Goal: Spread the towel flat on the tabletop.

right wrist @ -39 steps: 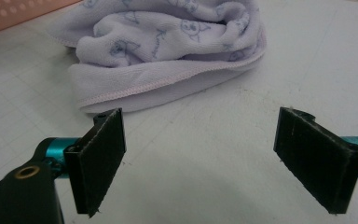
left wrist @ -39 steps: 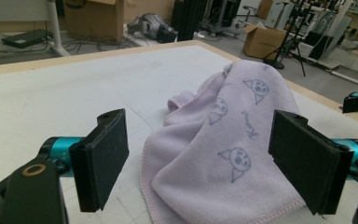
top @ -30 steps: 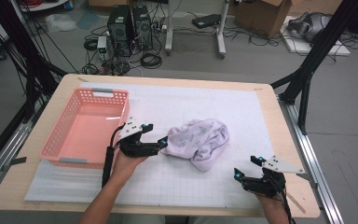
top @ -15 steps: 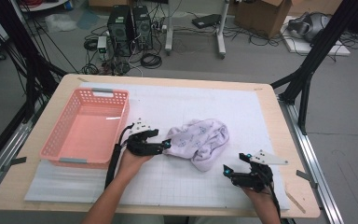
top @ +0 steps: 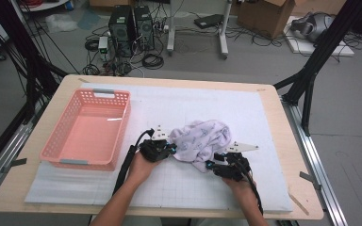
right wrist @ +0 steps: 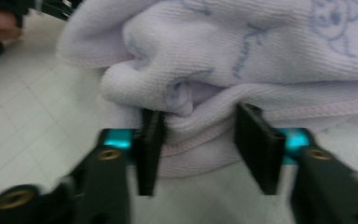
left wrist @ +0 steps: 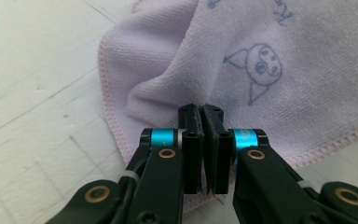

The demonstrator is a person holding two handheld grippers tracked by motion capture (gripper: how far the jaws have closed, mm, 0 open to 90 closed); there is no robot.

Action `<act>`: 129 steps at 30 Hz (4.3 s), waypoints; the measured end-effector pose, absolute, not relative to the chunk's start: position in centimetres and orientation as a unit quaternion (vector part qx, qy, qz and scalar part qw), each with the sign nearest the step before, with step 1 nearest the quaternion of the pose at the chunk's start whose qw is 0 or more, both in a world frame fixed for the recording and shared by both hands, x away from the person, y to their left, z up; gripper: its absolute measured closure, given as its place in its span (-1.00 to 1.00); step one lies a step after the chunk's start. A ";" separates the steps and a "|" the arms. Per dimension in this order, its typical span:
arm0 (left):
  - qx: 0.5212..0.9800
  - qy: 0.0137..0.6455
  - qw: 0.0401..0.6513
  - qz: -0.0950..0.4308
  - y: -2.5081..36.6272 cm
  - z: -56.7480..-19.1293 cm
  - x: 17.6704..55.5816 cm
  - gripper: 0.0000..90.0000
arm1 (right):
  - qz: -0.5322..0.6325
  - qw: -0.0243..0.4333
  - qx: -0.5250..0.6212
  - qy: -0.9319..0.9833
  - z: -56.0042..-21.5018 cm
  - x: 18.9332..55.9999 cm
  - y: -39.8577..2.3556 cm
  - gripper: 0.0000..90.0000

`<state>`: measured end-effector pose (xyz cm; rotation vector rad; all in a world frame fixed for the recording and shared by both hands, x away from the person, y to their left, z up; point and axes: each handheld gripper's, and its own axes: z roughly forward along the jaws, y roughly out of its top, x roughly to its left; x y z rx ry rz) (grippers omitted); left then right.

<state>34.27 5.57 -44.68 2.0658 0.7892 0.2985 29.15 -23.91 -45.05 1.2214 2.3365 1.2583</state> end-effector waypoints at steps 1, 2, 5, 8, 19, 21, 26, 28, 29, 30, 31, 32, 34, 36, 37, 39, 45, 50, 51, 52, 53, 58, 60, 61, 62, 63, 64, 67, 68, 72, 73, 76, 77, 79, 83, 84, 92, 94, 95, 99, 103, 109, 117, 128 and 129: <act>0.832 0.318 0.439 0.120 5.6 -44.7 34.3 0.93 | 0.426 0.111 0.416 0.796 -45.1 29.2 -24.0 0.38; 0.825 0.322 0.447 0.128 6.1 -44.3 34.3 0.93 | 0.428 0.107 0.410 0.798 -45.0 29.3 -24.2 0.62; 0.811 0.330 0.463 0.136 6.8 -43.8 34.3 0.94 | 0.432 0.100 0.407 0.799 -44.9 29.0 -24.8 0.79; 0.768 0.364 0.508 0.139 8.6 -42.9 34.4 0.95 | 0.433 0.098 0.406 0.799 -44.3 27.8 -26.2 0.81; 0.735 0.391 0.528 0.168 10.9 -42.2 34.1 0.95 | 0.415 0.102 0.425 0.798 -43.5 20.4 -33.2 0.85; 0.727 0.394 0.535 0.174 11.2 -42.0 34.0 0.95 | 0.404 0.106 0.423 0.804 -43.5 19.3 -34.1 0.85; 0.728 0.384 0.544 0.165 11.2 -42.1 33.5 0.95 | 0.416 0.171 0.411 0.793 -42.2 18.5 -34.3 0.53; 0.730 0.383 0.542 0.165 11.1 -42.3 33.5 0.95 | 0.436 0.189 0.411 0.778 -41.5 19.6 -33.8 0.38; 0.730 0.383 0.542 0.165 11.1 -42.3 33.5 0.95 | 0.440 0.194 0.413 0.774 -41.2 20.2 -33.5 0.32; 0.731 0.383 0.540 0.165 10.9 -42.3 33.6 0.95 | 0.441 0.205 0.411 0.771 -40.8 21.4 -33.0 0.24; 0.731 0.383 0.540 0.165 10.9 -42.3 33.6 0.95 | 0.441 0.205 0.411 0.771 -40.8 21.4 -33.0 0.24; 0.729 0.385 0.542 0.163 10.9 -42.4 33.6 0.95 | 0.438 0.214 0.415 0.768 -40.4 23.6 -32.1 0.15; 0.731 0.385 0.540 0.162 10.9 -42.5 33.7 0.95 | 0.430 0.211 0.425 0.768 -40.5 26.0 -31.2 0.05; 0.733 0.382 0.538 0.163 10.8 -42.6 33.7 0.95 | 0.425 0.204 0.429 0.770 -40.9 28.3 -30.2 0.03; 0.733 0.382 0.538 0.163 10.8 -42.6 33.7 0.95 | 0.429 0.201 0.425 0.771 -41.0 29.0 -29.9 0.03; 0.733 0.383 0.538 0.160 10.7 -42.6 33.7 0.95 | 0.443 0.194 0.419 0.769 -41.4 30.0 -29.2 0.03; 0.726 0.384 0.546 0.165 10.9 -42.4 33.7 0.95 | 0.412 0.157 0.392 0.807 -42.7 31.5 -27.4 0.65; 0.724 0.378 0.555 0.157 11.0 -42.2 33.6 0.95 | 0.412 0.118 0.377 0.821 -42.4 27.8 -29.7 0.69; 0.724 0.378 0.555 0.157 11.0 -42.2 33.6 0.95 | 0.414 0.111 0.377 0.821 -42.3 27.1 -30.0 0.69; 0.727 0.369 0.557 0.156 10.6 -42.1 33.4 0.95 | 0.416 0.105 0.368 0.825 -42.3 26.1 -30.4 0.69; 0.727 0.369 0.557 0.156 10.6 -42.1 33.4 0.95 | 0.418 0.098 0.362 0.827 -42.2 25.7 -30.5 0.68; 0.748 0.345 0.545 0.154 8.8 -42.2 33.4 0.95 | 0.434 0.087 0.354 0.824 -40.4 24.9 -30.5 0.27; 0.752 0.341 0.542 0.154 8.4 -42.3 33.4 0.95 | 0.448 0.101 0.349 0.817 -39.3 25.5 -30.4 0.16; 0.754 0.339 0.541 0.154 8.3 -42.3 33.5 0.95 | 0.457 0.112 0.344 0.813 -38.7 25.9 -30.3 0.14; 0.755 0.339 0.540 0.153 8.2 -42.4 33.5 0.95 | 0.462 0.123 0.338 0.810 -38.0 26.6 -30.1 0.11; 0.755 0.339 0.540 0.153 8.2 -42.4 33.5 0.95 | 0.465 0.130 0.336 0.809 -37.6 27.1 -29.9 0.11; 0.758 0.338 0.536 0.153 8.1 -42.5 33.5 0.95 | 0.463 0.141 0.333 0.809 -37.1 28.0 -29.6 0.12; 0.763 0.333 0.532 0.153 8.1 -42.6 33.5 0.95 | 0.445 0.153 0.327 0.820 -36.5 30.7 -28.4 0.17; 0.766 0.330 0.531 0.152 8.2 -42.6 33.4 0.95 | 0.434 0.152 0.323 0.827 -36.3 32.0 -27.8 0.23; 0.774 0.322 0.524 0.152 8.2 -42.6 33.1 0.94 | 0.403 0.134 0.309 0.851 -36.6 35.7 -25.8 0.46; 0.776 0.322 0.521 0.152 8.2 -42.7 33.1 0.94 | 0.400 0.130 0.305 0.855 -36.7 36.3 -25.4 0.50; 0.782 0.319 0.513 0.151 8.2 -42.8 33.1 0.94 | 0.371 0.108 0.285 0.877 -37.2 38.2 -23.6 0.57; 0.782 0.320 0.513 0.151 8.1 -42.8 33.1 0.94 | 0.361 0.101 0.278 0.884 -37.5 38.7 -22.9 0.57; 0.783 0.320 0.512 0.151 8.1 -42.9 33.1 0.94 | 0.346 0.083 0.270 0.894 -38.2 39.7 -21.8 0.51; 0.783 0.326 0.506 0.156 8.3 -42.9 33.2 0.94 | 0.330 0.037 0.268 0.904 -40.2 41.1 -19.7 0.19; 0.782 0.328 0.507 0.158 8.4 -42.9 33.2 0.94 | 0.320 0.025 0.262 0.910 -40.8 41.2 -19.1 0.14; 0.771 0.335 0.514 0.170 9.1 -42.6 33.4 0.95 | 0.282 -0.010 0.215 0.935 -41.8 40.7 -17.5 0.74; 0.767 0.339 0.517 0.174 9.1 -42.6 33.4 0.95 | 0.285 0.006 0.216 0.934 -41.3 40.6 -17.7 0.78; 0.762 0.341 0.521 0.177 9.1 -42.6 33.4 0.95 | 0.290 0.016 0.221 0.931 -41.1 40.6 -17.9 0.78; 0.751 0.343 0.535 0.181 9.3 -42.4 33.4 0.94 | 0.360 0.083 0.282 0.885 -39.0 41.4 -20.0 0.78; 0.720 0.348 0.562 0.210 9.0 -42.0 33.3 0.52 | 0.378 0.149 0.321 0.855 -37.4 42.0 -21.8 0.79; 0.724 0.360 0.559 0.182 8.4 -42.5 33.6 0.17 | 0.391 0.238 0.412 0.788 -36.3 43.1 -24.9 0.80; 0.745 0.358 0.550 0.119 6.2 -43.5 33.9 -0.04 | 0.380 0.304 0.514 0.707 -35.9 43.0 -28.4 0.57; 0.805 0.296 0.510 0.065 -0.7 -44.0 34.6 -0.13 | 0.403 0.282 0.461 0.739 -36.2 36.6 -31.0 0.21; 0.805 0.296 0.510 0.065 -0.7 -44.0 34.6 -0.13 | 0.403 0.282 0.461 0.739 -36.2 36.6 -31.0 0.21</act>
